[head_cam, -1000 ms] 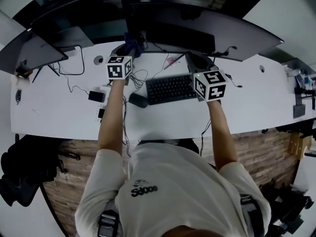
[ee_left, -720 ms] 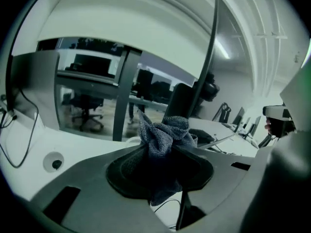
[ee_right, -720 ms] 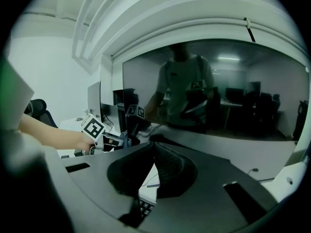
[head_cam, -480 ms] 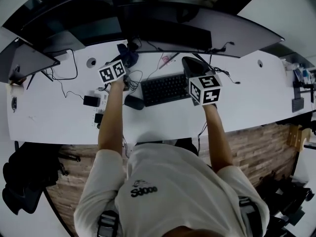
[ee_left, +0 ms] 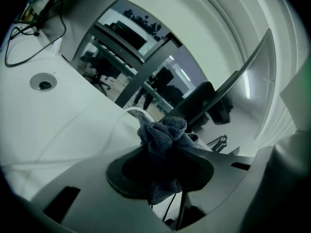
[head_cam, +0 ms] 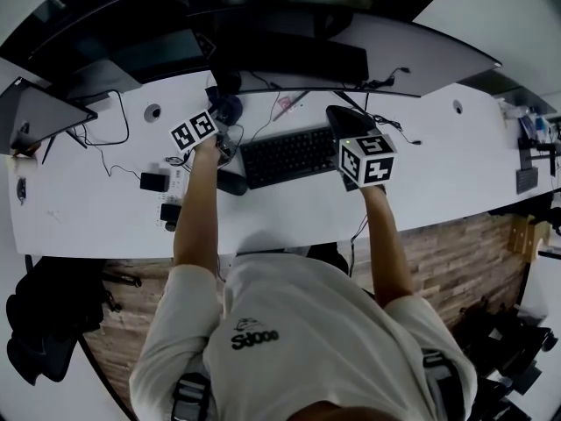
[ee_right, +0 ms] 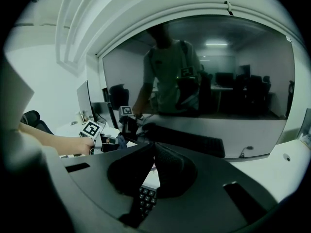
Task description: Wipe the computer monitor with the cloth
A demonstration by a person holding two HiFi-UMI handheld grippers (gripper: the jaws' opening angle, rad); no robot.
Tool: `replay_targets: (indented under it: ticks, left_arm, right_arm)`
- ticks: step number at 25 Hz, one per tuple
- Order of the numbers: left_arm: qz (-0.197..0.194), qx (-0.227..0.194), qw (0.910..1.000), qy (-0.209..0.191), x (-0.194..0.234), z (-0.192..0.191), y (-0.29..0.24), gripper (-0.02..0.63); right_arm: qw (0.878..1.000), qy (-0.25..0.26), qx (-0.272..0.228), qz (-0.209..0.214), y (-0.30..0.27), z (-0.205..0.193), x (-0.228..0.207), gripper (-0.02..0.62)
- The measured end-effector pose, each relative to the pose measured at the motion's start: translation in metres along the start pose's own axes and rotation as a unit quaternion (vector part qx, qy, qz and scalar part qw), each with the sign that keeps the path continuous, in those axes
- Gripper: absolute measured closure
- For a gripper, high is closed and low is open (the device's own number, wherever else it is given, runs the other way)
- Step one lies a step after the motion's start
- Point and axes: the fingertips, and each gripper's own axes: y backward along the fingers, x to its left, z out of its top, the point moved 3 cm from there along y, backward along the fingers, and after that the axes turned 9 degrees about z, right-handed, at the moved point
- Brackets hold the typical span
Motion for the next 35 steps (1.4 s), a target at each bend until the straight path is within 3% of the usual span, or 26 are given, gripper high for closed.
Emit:
replay_targets:
  ticks: [5, 9, 18, 25, 28, 35]
  left_arm:
    - [-0.016, 0.009, 0.9986, 0.049, -0.007, -0.007, -0.005, 0.469]
    - [-0.038, 0.021, 0.9972, 0.061, -0.028, -0.018, -0.015, 0.469]
    - [-0.053, 0.065, 0.9964, 0.012, -0.085, -0.049, -0.047, 0.469]
    - [-0.051, 0.087, 0.9947, -0.021, -0.135, -0.077, -0.076, 0.468]
    - [-0.047, 0.087, 0.9949, -0.019, -0.152, -0.088, -0.085, 0.468]
    - [-0.043, 0.095, 0.9939, -0.037, -0.199, -0.113, -0.107, 0.468]
  right_arm:
    - [1.000, -0.013, -0.011, 0.000, 0.009, -0.004, -0.013, 0.589]
    - [1.000, -0.014, -0.012, -0.009, 0.018, -0.007, -0.027, 0.589]
    - [0.996, -0.075, -0.025, -0.038, 0.062, -0.024, -0.082, 0.591]
    - [0.998, -0.050, -0.025, -0.036, 0.097, -0.037, -0.115, 0.589]
    - [0.996, -0.060, -0.051, -0.038, 0.115, -0.037, -0.133, 0.589]
    - [0.996, -0.052, -0.044, -0.055, 0.143, -0.048, -0.181, 0.590]
